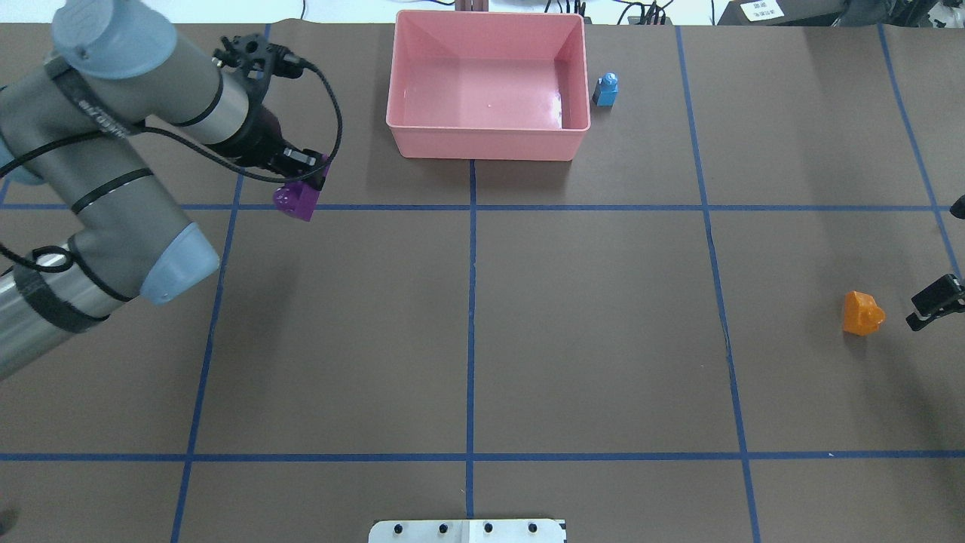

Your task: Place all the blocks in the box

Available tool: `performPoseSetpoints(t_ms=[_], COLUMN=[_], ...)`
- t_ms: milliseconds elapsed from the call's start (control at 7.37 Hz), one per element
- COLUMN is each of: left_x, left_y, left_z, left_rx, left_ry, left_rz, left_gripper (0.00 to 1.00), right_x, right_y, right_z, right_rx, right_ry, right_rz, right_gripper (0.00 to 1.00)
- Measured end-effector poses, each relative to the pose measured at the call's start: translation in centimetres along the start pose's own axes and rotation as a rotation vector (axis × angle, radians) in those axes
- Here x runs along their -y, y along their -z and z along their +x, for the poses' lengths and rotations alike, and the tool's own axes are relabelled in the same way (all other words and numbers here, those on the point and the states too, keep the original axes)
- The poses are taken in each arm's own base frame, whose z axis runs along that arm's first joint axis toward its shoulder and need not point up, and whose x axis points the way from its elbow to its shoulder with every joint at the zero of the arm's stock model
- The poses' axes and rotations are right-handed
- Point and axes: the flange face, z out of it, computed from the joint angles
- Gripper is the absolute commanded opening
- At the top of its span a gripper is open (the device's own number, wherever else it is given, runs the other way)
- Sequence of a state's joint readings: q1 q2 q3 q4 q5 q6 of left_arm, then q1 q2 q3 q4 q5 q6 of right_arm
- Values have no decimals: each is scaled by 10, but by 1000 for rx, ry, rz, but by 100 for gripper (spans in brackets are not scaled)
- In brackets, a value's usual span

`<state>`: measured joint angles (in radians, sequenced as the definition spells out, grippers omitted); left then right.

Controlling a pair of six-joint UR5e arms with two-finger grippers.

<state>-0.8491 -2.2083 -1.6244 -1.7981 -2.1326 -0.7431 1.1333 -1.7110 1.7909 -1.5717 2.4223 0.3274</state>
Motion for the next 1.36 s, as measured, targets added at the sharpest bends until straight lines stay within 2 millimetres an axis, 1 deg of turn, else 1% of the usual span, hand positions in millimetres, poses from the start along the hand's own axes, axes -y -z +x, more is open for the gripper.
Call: performPoseSetpoints(t_ms=[136, 271, 407, 543, 679, 814, 950, 1222, 1357], left_x=[43, 81, 111, 140, 160, 168, 170, 171, 171], left_y=[-1, -3, -7, -20, -40, -63, -79, -103, -111], left_z=[40, 72, 92, 102, 104, 102, 102, 99, 97], left_rx=[-12, -10, 12, 43, 68, 97, 122, 158, 167], left_ry=[45, 76, 87, 94, 96, 92, 86, 83, 80], left_rz=[12, 28, 65, 120, 166, 211, 245, 274, 287], left_gripper=[0, 0, 0, 0, 0, 0, 0, 20, 51], right_x=[15, 26, 33, 40, 44, 48, 51, 55, 58], right_y=[-6, -10, -13, -17, -22, -28, -33, -44, -49], right_z=[-6, -12, -17, -27, -38, -48, -54, -60, -64], right_rx=[-1, -2, -3, -6, -10, -14, -21, -42, -47], right_ry=[-33, -53, -68, -84, -92, -90, -87, -80, -74], right_rz=[-8, -13, -18, -24, -32, -41, -49, -59, -66], right_gripper=[100, 100, 100, 100, 100, 100, 100, 100, 100])
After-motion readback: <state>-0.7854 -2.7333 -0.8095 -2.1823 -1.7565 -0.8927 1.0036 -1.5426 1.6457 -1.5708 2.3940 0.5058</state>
